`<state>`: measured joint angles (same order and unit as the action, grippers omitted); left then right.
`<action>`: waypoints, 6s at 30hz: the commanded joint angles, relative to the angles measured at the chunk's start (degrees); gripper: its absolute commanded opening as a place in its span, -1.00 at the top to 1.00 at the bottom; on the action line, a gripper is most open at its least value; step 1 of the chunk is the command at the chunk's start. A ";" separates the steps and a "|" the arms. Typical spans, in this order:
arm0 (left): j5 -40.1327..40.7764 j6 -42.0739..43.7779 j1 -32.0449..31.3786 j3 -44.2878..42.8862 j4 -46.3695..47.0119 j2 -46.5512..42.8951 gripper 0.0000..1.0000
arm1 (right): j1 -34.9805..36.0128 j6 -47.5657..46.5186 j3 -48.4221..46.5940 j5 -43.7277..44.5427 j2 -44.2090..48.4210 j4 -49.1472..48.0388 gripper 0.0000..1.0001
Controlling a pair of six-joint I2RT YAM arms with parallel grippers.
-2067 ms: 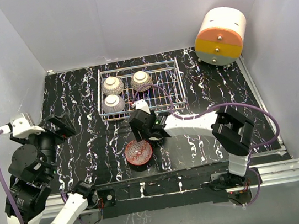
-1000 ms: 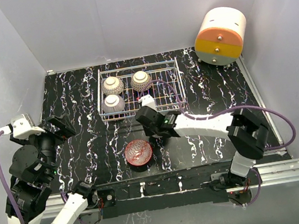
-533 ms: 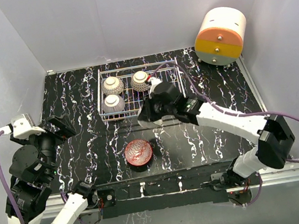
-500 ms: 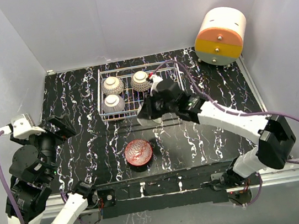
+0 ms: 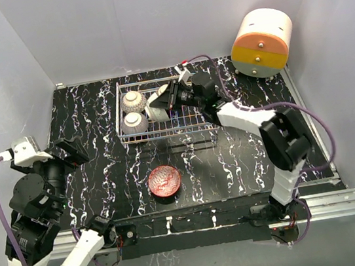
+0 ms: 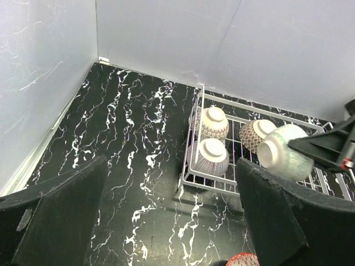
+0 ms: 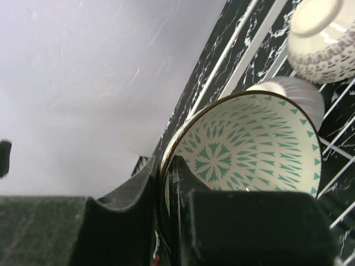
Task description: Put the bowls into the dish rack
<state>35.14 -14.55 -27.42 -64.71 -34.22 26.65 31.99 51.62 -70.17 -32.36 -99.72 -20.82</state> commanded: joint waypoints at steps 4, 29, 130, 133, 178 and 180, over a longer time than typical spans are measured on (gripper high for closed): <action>1.71 0.83 -0.22 -2.41 -1.27 -0.91 -0.94 | -2.28 14.21 -7.28 0.86 -12.06 -27.93 0.84; 3.45 1.50 -0.21 -2.68 -2.25 -1.36 -0.94 | -1.23 23.47 -8.48 7.28 -25.67 -34.82 0.84; 0.46 -0.45 -0.16 -1.83 -0.95 0.15 -0.94 | -5.76 15.35 9.43 16.41 -12.81 -2.26 0.06; 0.46 -0.57 -0.15 -1.74 -0.96 0.02 -0.94 | -5.82 13.79 8.55 17.59 -12.52 -0.33 -0.01; -1.36 -0.51 -0.17 -1.05 1.26 1.21 -0.94 | 6.99 -35.35 -10.55 44.44 11.91 32.77 -0.99; -1.26 -0.48 -0.18 -1.50 1.23 1.57 -0.94 | 11.31 -36.72 -9.53 45.35 13.22 34.52 -0.99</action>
<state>34.46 -15.22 -27.51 -65.58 -34.63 26.94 35.88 22.00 -78.83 10.22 -88.05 9.72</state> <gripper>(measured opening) 0.970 0.994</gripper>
